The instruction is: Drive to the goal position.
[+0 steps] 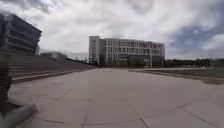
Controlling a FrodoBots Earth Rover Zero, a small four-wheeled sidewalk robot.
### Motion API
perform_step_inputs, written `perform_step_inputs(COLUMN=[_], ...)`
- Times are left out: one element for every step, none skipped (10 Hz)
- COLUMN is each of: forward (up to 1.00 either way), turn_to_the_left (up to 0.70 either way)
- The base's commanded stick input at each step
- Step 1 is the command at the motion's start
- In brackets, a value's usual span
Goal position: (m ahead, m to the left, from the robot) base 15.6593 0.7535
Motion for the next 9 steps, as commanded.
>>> perform_step_inputs(forward=[0.53, 0.53, 0.53, 0.53, 0.53, 0.53, 0.53, 0.53, 0.53], turn_to_the_left=[0.01, 0.01, 0.01, 0.01, 0.01, 0.01, 0.01, 0.5, 0.54])
